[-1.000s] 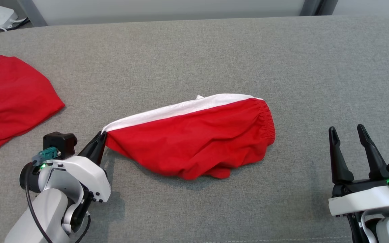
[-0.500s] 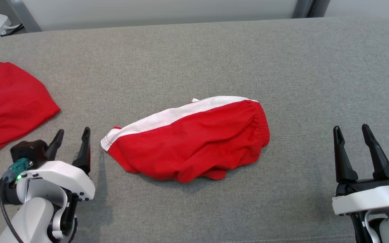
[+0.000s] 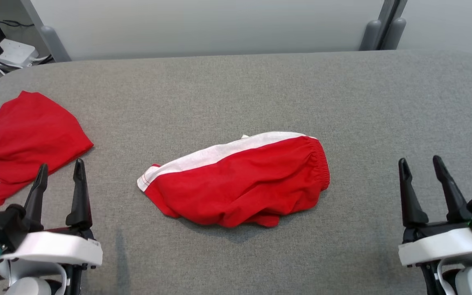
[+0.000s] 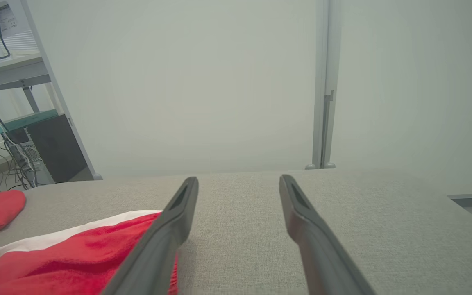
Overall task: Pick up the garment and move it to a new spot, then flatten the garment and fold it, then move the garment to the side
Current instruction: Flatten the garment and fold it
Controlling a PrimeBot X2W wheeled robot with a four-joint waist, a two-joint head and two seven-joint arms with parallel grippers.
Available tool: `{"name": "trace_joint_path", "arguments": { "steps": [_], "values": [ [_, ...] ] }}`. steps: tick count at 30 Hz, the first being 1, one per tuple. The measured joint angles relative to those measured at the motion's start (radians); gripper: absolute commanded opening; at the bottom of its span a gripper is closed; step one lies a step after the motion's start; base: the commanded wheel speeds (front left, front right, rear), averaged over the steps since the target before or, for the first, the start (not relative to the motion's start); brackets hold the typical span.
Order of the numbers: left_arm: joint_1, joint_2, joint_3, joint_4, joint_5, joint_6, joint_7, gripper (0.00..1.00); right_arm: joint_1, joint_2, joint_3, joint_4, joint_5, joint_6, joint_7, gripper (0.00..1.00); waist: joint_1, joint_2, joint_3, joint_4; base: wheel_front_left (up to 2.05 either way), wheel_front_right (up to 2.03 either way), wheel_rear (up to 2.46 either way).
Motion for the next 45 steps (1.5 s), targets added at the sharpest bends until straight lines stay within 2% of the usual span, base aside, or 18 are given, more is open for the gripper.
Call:
{"name": "trace_joint_path", "arguments": {
  "steps": [5,11,15,17,24,33,45],
  "values": [
    [0.101,0.024,0.015,-0.074,0.011,0.018,-0.013,1.00,0.058,0.007,0.030,0.019,0.000,0.000,0.006,1.00,0.0000,0.0000,-0.044,-0.002,0.00,0.00,0.00],
    [0.188,0.072,0.006,-0.085,0.019,0.020,0.014,1.00,0.117,0.016,0.036,0.028,-0.002,0.000,0.009,1.00,0.0000,0.0000,-0.090,-0.004,0.00,0.00,0.00],
    [0.202,0.095,-0.001,-0.087,0.024,0.017,0.018,1.00,0.148,0.018,0.036,0.028,-0.007,0.000,0.022,1.00,0.0000,0.0000,-0.119,-0.004,0.00,0.00,0.00],
    [0.203,0.106,-0.001,-0.088,0.024,0.000,0.023,1.00,0.160,0.022,0.037,0.026,-0.009,0.000,0.026,1.00,0.0000,0.0000,-0.128,-0.004,0.00,0.00,0.00],
    [0.202,0.122,0.000,-0.057,-0.023,-0.073,0.044,1.00,0.174,0.024,0.053,0.010,-0.009,0.000,0.035,1.00,0.0000,0.0000,-0.137,-0.004,0.00,0.00,0.00],
    [0.201,0.123,0.037,-0.013,-0.057,-0.074,0.037,1.00,0.174,0.022,0.055,0.009,0.009,0.000,0.035,1.00,0.0000,0.0000,-0.133,-0.006,0.00,0.00,0.00],
    [0.186,0.120,0.006,-0.013,-0.061,-0.080,0.062,1.00,0.170,0.012,0.058,0.009,0.031,0.000,0.045,1.00,0.0000,0.0000,-0.110,-0.002,0.00,0.00,0.00]
  ]
}}
